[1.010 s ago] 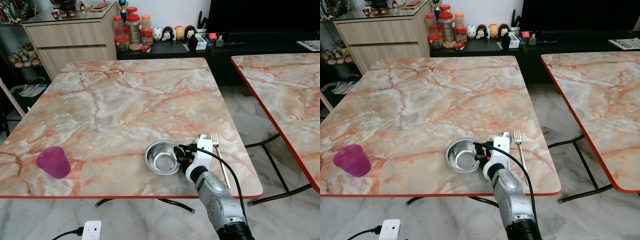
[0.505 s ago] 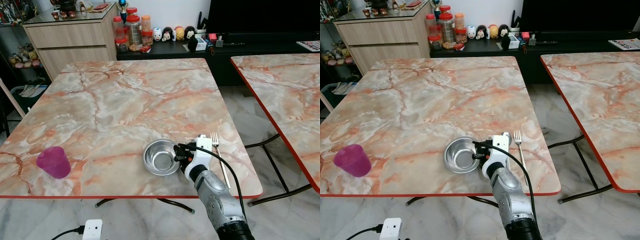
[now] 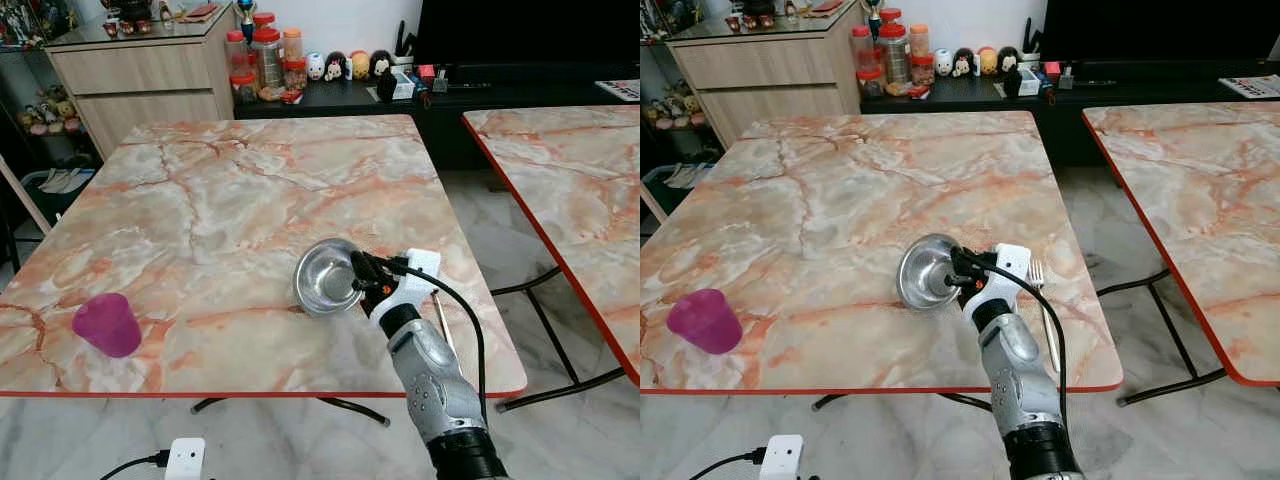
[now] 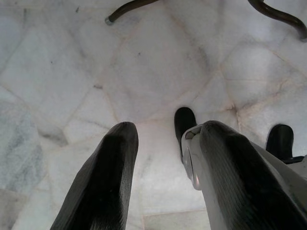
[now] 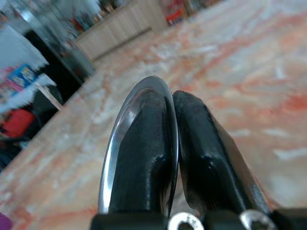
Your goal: Setting the table
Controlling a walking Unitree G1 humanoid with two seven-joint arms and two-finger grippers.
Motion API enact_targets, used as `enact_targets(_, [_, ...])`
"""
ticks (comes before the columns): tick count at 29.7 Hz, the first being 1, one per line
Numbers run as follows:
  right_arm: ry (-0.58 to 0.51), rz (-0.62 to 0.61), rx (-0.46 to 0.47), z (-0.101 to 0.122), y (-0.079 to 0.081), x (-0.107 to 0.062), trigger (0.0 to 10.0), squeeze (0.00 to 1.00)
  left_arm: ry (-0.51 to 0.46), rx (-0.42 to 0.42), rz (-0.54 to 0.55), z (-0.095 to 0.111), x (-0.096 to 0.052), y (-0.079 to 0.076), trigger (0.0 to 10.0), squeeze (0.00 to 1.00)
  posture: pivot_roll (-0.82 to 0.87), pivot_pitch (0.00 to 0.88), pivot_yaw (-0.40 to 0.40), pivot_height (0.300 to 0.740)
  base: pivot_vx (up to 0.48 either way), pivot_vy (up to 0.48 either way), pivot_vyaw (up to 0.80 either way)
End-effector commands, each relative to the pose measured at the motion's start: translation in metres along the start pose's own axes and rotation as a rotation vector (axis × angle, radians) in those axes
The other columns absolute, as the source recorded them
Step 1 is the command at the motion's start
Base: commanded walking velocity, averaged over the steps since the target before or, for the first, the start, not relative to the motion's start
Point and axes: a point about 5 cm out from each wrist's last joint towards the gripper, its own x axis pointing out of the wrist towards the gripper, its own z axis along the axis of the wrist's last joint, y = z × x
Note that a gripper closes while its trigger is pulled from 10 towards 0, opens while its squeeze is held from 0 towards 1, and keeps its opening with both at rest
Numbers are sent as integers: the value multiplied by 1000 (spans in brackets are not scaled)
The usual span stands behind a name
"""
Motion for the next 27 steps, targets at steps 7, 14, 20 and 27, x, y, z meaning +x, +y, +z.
enact_targets(7, [-64,49,61,2,18,6,2196,0,0,7,17,1,0,4,10000,0,-8,0,46,740,0,0,0])
enact_targets(14, [-95,94,-10,7,23,12,10000,0,4,21,14,0,0,3,10000,0,-16,0,51,740,0,0,0])
enact_targets(20, [-145,139,-63,18,30,19,10000,0,-6,42,13,2,0,0,10000,0,-24,0,55,740,0,-327,0])
enact_targets(27, [-203,203,-72,26,39,21,10000,0,-10,45,14,3,1,0,10000,0,-29,0,56,740,0,-454,0])
